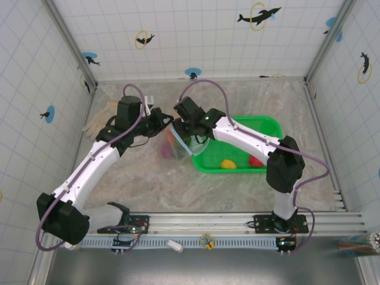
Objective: Place the food in the zip-top bag and seal the zipper
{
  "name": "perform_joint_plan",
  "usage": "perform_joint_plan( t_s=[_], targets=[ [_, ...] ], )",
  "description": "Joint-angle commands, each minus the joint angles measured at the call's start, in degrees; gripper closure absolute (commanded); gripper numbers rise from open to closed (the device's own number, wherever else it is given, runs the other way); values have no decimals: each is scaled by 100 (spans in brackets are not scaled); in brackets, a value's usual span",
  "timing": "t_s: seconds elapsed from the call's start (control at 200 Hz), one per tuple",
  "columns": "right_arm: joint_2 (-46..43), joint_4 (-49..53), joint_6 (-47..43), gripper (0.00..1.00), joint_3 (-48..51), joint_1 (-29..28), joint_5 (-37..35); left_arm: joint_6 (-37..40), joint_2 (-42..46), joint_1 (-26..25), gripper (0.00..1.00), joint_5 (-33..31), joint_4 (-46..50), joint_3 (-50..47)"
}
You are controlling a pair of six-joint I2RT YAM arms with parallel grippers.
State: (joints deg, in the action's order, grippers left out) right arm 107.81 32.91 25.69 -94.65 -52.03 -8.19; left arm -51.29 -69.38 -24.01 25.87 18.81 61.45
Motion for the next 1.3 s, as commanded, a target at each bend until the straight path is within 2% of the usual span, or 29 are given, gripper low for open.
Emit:
perform_joint_plan(
  t_s=[0.0, 0.255, 0.435, 0.565, 0.691, 0.786, 0.866, 1.071, 1.186, 1.296],
  targets=[
    [-176, -693, 5, 21, 128, 33, -38, -91, -18, -104, 100, 399, -129, 132],
    [-713, -1153, -131, 17, 507, 93, 174, -140, -84, -94, 100, 463, -255, 94],
    [-920, -667, -286, 18, 88, 179, 265, -136, -76, -87, 100, 459, -231, 65],
    [-1232, -398, -269, 23, -58, 321, 359, -79, -49, -87, 100, 388, -149, 34],
    [-1693, -203, -277, 26, 50, 459, 391, 11, -22, -87, 100, 319, -57, 25],
    [-2001, -121, -223, 27, 242, 650, 693, 103, -14, -92, 100, 255, 13, -1],
    [-2184, 250, -227, 28, 260, 726, 325, 190, 3, -87, 100, 184, 87, 21],
    [-2633, 1775, 243, 28, 896, 1304, -1139, 409, 42, -86, 100, 68, 255, 120],
    [-2914, 2101, 571, 25, 1824, 1914, -805, 365, 105, -104, 100, 161, 166, -59],
    [-2976, 2217, 678, 15, 2450, 2400, -397, 360, 160, -123, 100, 182, 154, -164]
  ],
)
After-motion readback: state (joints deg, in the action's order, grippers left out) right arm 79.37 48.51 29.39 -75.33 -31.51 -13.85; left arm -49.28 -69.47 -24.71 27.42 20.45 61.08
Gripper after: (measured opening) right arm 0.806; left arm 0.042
